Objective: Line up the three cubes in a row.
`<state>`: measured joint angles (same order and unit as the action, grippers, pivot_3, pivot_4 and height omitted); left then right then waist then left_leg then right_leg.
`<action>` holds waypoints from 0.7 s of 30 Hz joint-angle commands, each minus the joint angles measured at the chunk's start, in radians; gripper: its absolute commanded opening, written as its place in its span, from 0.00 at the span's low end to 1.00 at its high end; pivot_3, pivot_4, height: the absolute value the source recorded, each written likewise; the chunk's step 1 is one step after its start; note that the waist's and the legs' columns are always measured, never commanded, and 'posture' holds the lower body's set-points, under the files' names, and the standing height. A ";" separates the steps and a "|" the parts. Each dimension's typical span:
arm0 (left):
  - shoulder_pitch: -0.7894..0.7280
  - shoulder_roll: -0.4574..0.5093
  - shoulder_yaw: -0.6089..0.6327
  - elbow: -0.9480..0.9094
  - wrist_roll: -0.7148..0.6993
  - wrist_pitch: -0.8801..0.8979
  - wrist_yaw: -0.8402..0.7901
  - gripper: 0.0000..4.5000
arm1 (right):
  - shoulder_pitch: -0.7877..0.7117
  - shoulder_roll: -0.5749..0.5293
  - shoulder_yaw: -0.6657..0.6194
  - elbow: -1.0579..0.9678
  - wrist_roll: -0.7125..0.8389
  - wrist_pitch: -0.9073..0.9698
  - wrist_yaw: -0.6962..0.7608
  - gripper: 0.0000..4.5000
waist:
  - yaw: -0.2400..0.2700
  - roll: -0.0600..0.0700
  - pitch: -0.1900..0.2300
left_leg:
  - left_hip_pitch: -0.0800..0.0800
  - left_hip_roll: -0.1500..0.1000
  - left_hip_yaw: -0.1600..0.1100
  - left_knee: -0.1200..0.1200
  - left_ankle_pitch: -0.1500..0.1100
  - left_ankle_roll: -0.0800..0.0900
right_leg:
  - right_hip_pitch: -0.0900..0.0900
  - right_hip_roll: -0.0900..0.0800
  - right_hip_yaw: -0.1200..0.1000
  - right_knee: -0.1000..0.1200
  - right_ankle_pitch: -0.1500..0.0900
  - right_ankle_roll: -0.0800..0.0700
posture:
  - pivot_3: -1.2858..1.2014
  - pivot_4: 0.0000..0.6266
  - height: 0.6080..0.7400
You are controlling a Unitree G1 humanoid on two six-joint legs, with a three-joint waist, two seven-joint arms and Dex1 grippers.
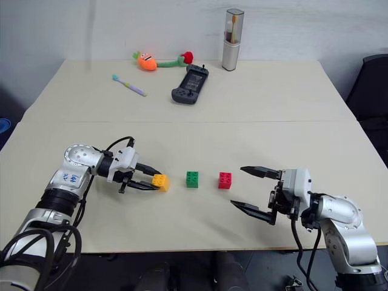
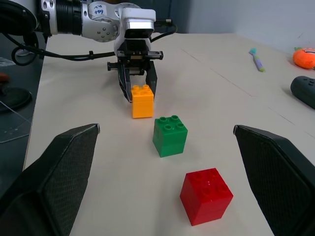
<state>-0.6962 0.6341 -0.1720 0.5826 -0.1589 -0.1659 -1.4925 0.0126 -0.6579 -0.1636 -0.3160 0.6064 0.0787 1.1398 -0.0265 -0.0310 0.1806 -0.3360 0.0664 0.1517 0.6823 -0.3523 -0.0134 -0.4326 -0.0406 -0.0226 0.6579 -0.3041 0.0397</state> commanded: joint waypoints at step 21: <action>-0.029 -0.001 0.015 0.030 0.035 0.052 0.062 0.59 | -0.006 0.016 -0.003 -0.028 0.012 -0.014 -0.022 1.00 | -0.002 0.000 0.000 | 0.001 -0.001 -0.002 -0.001 0.001 0.001 | 0.002 0.000 -0.001 0.000 0.001 0.001 | 0.52 0.24 1.00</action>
<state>-0.7178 0.6227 -0.1777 0.6316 -0.1106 -0.1156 -1.4334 0.0116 -0.6451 -0.1595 -0.3160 0.6057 0.0752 1.1179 -0.0289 -0.0309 0.1806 -0.3358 0.0662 0.1500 0.6818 -0.3515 -0.0122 -0.4316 -0.0406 -0.0233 0.6576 -0.3035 0.0406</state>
